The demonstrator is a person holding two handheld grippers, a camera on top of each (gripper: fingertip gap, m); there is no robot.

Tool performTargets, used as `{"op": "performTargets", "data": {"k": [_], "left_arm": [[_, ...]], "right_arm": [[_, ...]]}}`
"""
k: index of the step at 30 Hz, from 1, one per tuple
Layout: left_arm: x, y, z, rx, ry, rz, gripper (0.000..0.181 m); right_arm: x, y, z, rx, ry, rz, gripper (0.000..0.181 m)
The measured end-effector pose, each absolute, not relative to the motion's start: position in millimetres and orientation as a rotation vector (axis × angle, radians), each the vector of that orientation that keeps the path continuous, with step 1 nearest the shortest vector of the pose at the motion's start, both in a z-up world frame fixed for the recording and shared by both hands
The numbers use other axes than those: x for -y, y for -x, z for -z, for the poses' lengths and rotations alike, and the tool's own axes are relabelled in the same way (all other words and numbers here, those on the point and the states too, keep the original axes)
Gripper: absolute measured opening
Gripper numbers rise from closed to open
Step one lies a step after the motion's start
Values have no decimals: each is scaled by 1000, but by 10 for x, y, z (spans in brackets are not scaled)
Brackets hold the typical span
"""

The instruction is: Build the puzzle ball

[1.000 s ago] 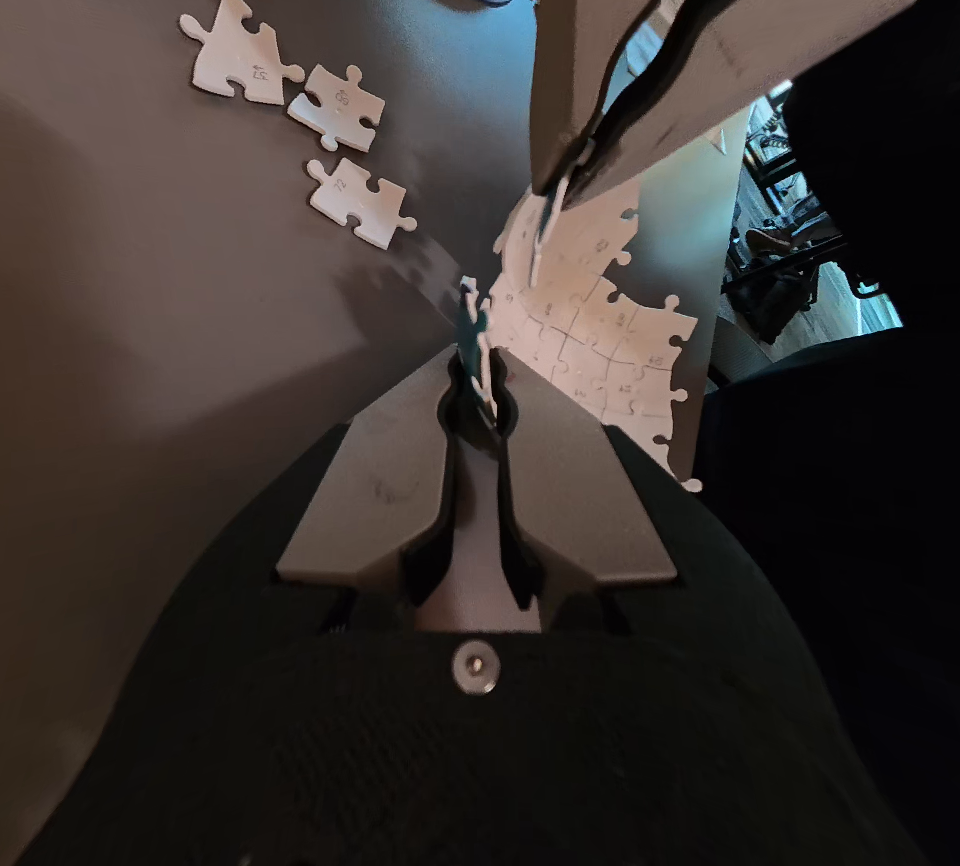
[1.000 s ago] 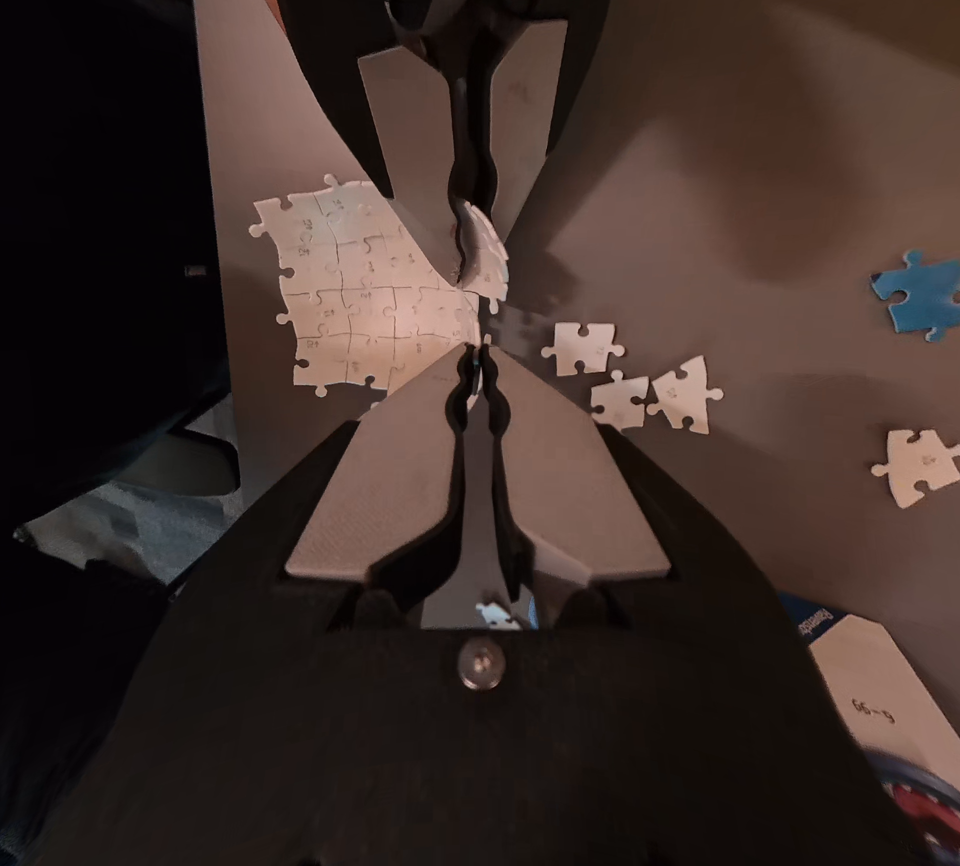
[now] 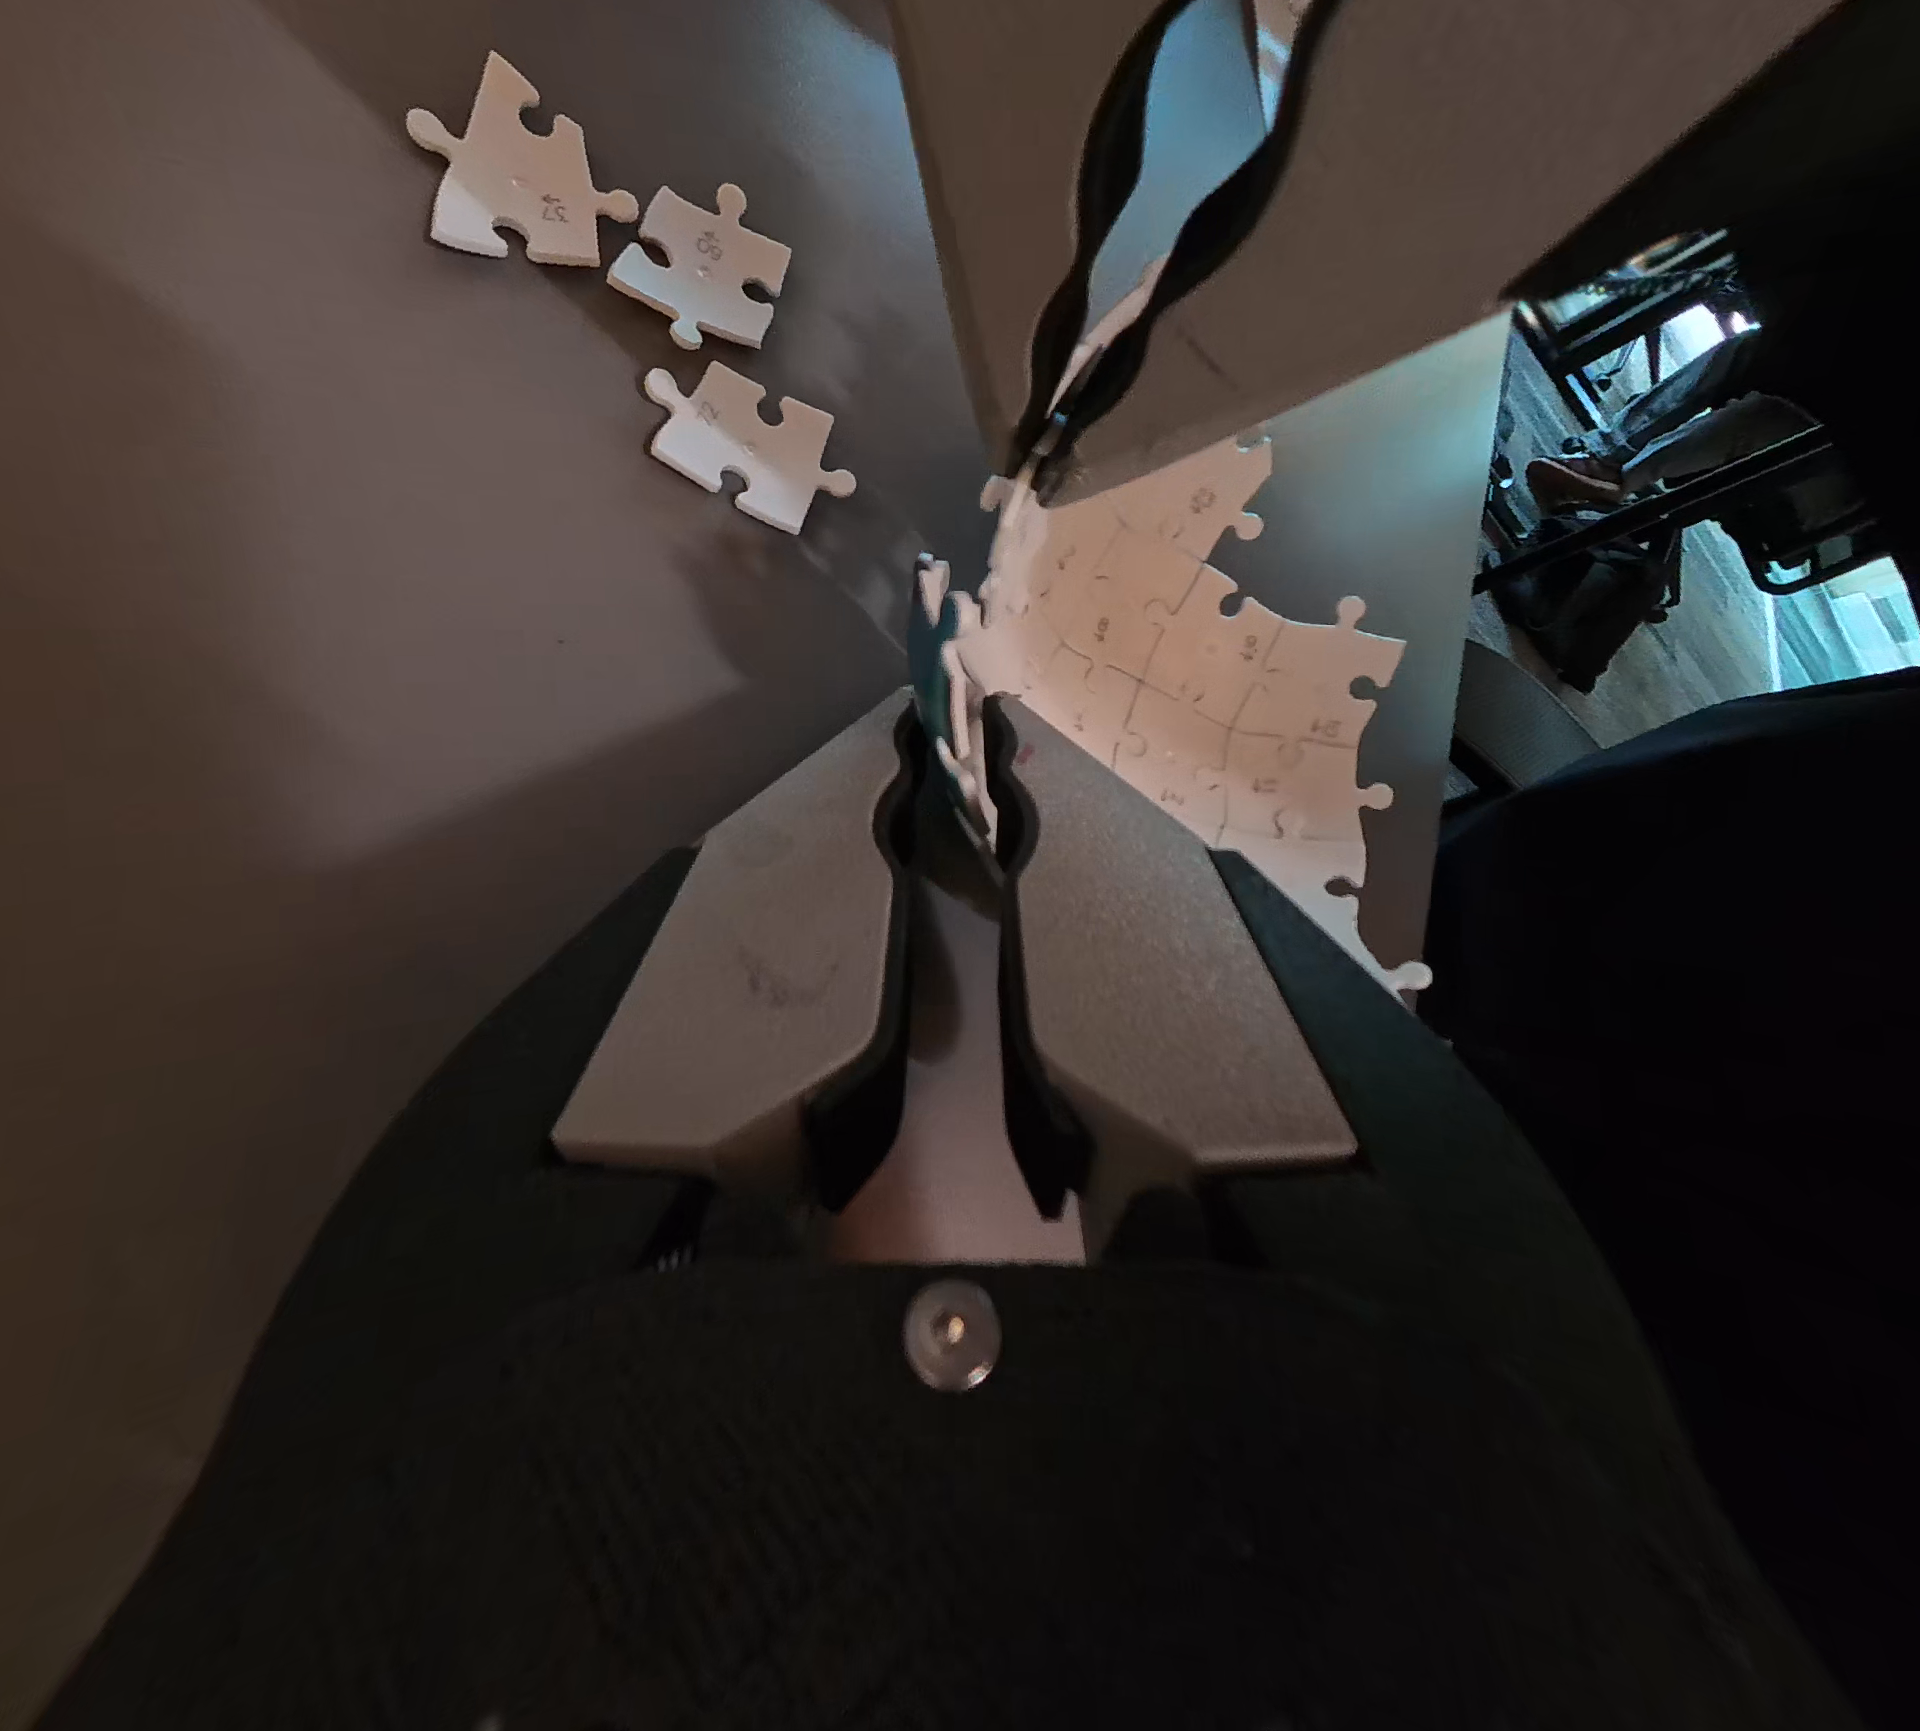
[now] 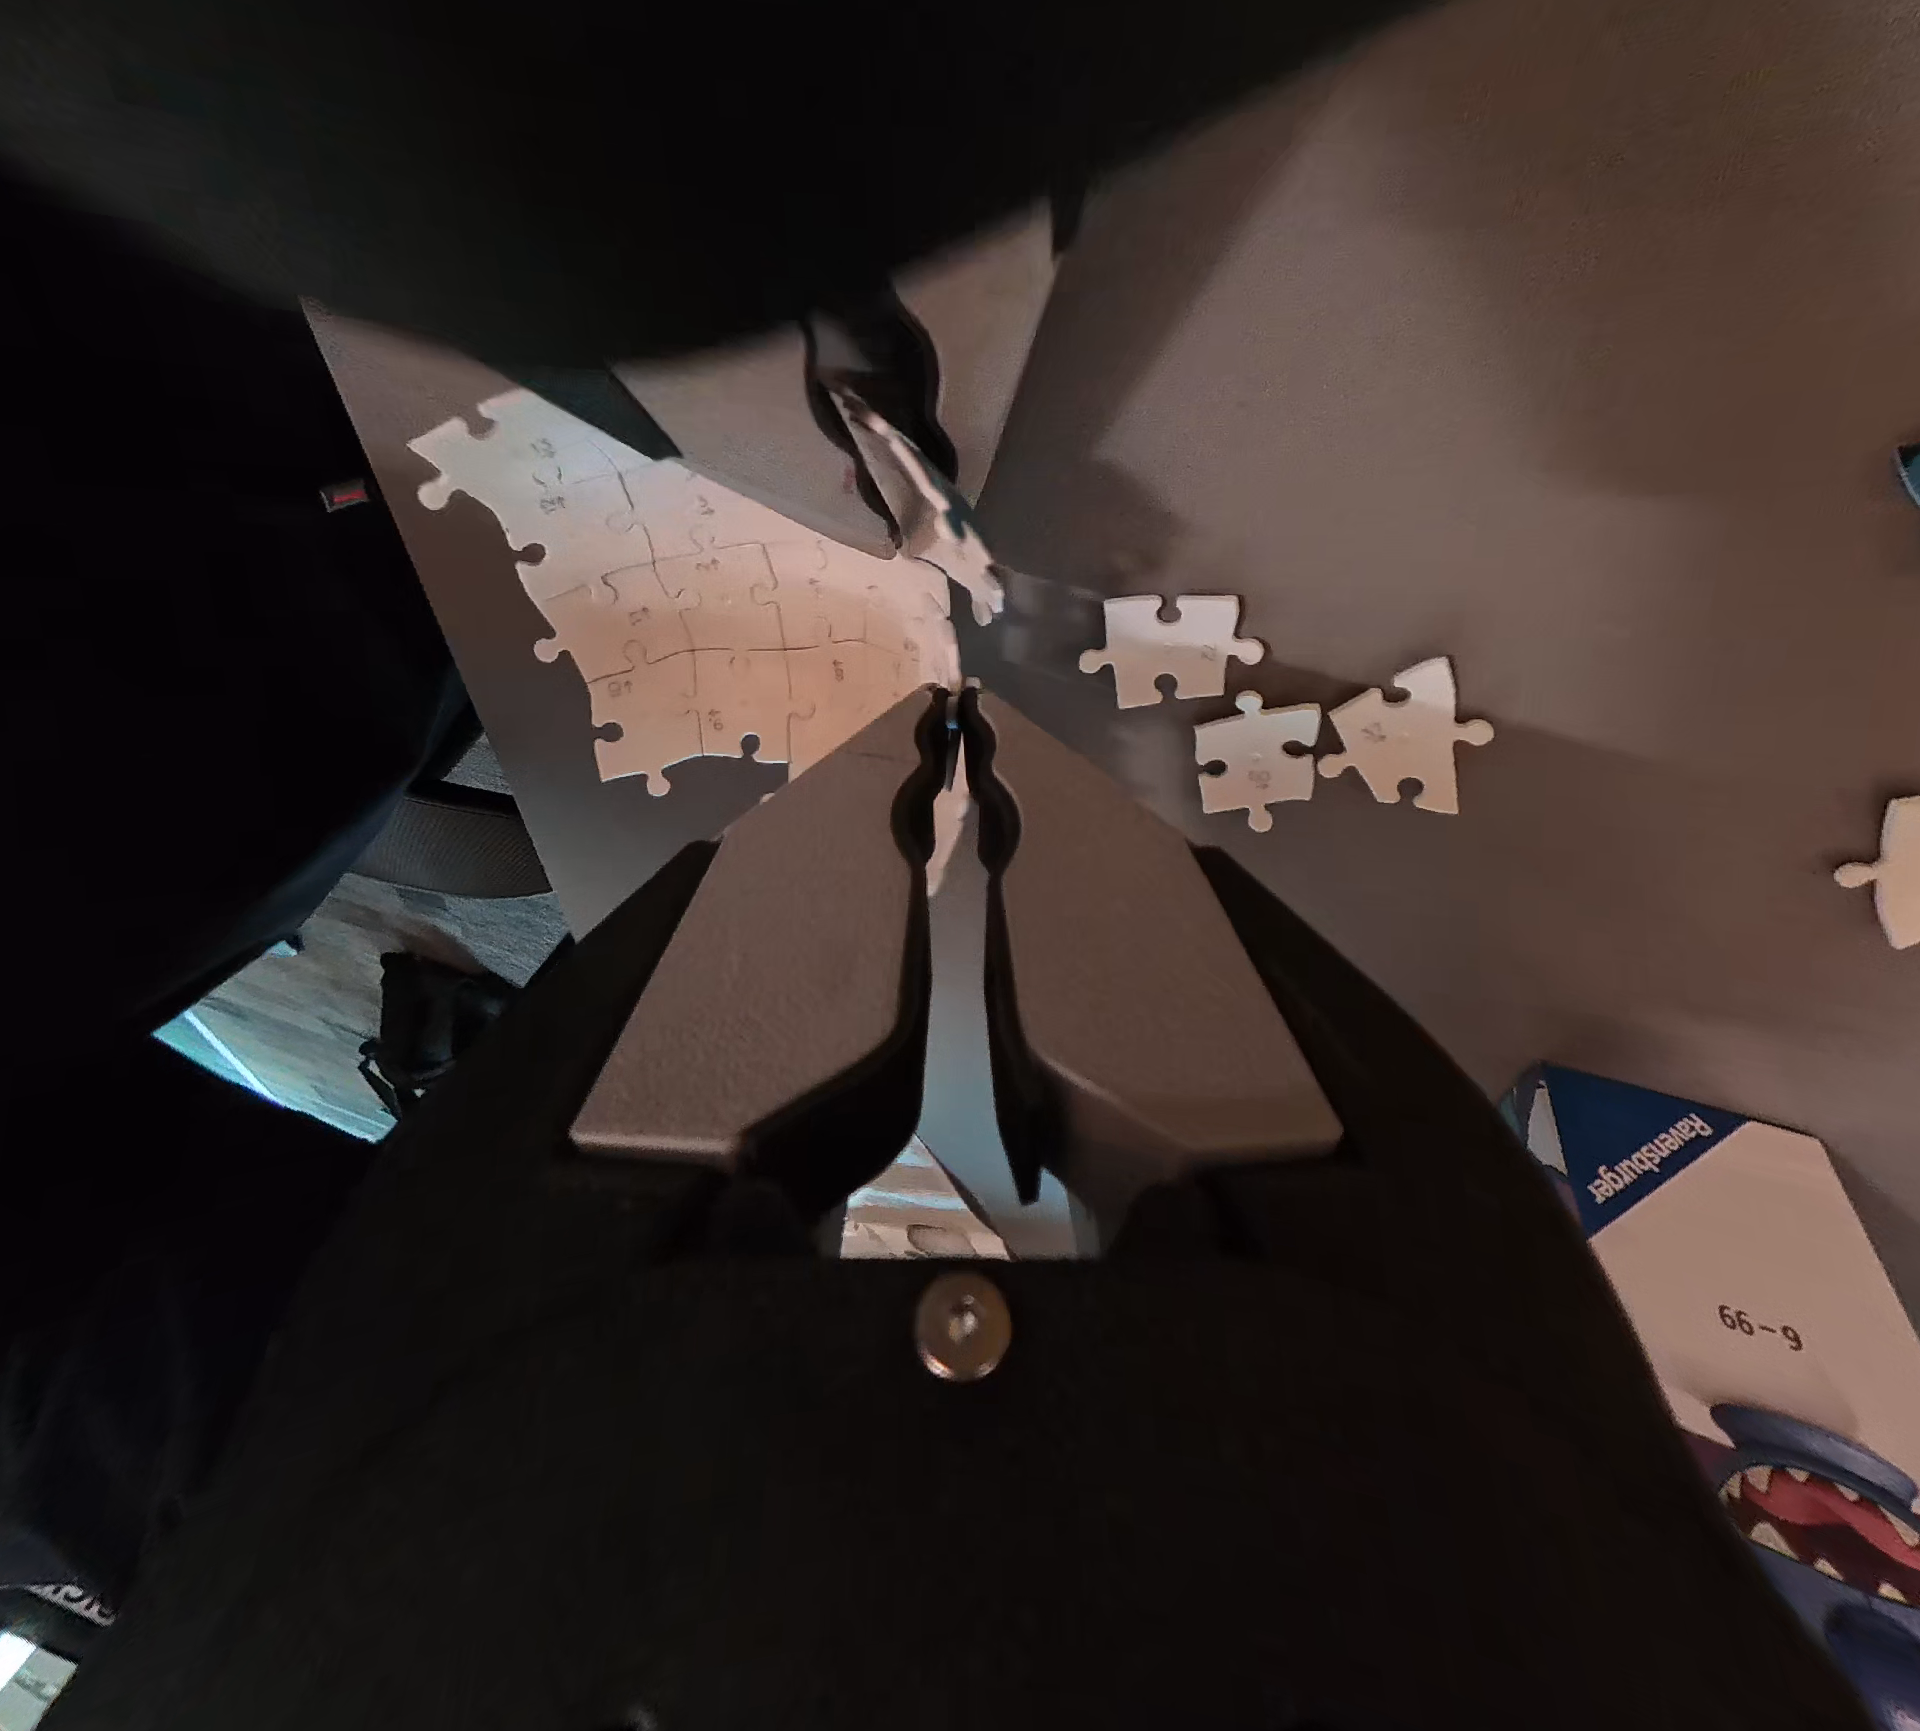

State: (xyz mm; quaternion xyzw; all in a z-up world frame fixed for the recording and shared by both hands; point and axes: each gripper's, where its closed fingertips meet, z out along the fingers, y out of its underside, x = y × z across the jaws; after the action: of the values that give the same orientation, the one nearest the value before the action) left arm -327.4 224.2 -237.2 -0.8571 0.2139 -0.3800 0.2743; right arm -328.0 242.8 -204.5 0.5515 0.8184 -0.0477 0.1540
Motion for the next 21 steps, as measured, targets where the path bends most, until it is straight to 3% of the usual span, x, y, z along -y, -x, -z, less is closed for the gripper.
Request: {"op": "performTargets", "data": {"k": [21], "left_arm": [[-2332, 3276, 2266, -529, 2221, 1020, 4]], "right_arm": [[-2479, 3284, 2035, -2220, -1622, 232, 0]]}}
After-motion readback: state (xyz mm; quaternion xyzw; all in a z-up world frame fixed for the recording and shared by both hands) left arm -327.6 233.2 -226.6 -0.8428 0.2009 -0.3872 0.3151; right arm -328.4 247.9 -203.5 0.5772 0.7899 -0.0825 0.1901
